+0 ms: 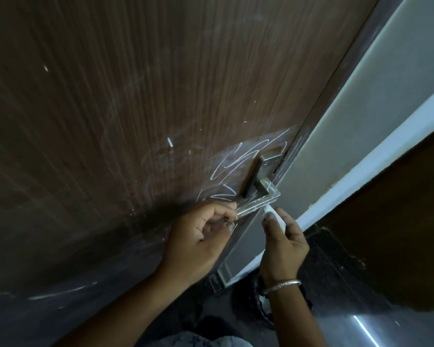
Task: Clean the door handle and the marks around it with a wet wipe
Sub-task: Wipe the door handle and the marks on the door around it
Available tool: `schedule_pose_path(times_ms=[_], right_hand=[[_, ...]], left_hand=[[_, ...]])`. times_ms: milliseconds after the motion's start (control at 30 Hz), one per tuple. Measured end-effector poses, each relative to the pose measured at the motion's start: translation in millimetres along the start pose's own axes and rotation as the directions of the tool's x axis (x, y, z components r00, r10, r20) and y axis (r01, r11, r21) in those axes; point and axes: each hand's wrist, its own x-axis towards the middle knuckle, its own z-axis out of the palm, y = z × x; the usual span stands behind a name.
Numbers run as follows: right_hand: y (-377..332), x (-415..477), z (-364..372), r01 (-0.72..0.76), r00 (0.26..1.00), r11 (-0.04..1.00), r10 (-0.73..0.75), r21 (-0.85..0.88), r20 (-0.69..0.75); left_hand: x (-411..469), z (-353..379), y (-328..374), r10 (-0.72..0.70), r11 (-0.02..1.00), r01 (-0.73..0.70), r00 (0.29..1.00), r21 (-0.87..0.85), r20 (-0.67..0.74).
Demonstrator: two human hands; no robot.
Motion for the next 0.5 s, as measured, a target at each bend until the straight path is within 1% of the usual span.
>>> schedule_pose_path(times_ms=[133, 200, 333, 400, 500], right_hand=[[-3.5, 4.7, 18.2, 0.074, 0.995, 0.995, -0.069, -0.064, 0.072], [-2.3, 7.6, 27.6, 0.1, 0.991, 0.993, -0.094, -0.066, 0.097], [-3.8, 16.4, 34.2, 0.168, 0.985, 0.982, -0.164, -0.085, 0.049], [-7.9, 25.3, 33.3, 0.17, 0.985, 0.985, -0.17, -0.04, 0.014], [-9.2, 31.7, 34.8, 0.153, 0.987, 0.988, -0.152, -0.003, 0.056]], left_hand=[[3.6, 3.6, -2.2, 0.012, 1.0, -0.011, 0.997, 0.013, -0.071], [5.5, 5.9, -2.0, 0.017, 1.0, -0.015, 0.995, 0.021, -0.103], [7.0, 5.0, -1.7, 0.054, 0.997, -0.047, 0.994, 0.063, -0.1], [8.2, 4.1, -2.3, 0.074, 0.994, -0.065, 0.991, 0.085, -0.112], [8.3, 5.5, -2.9, 0.097, 0.992, -0.085, 0.985, 0.088, -0.145]])
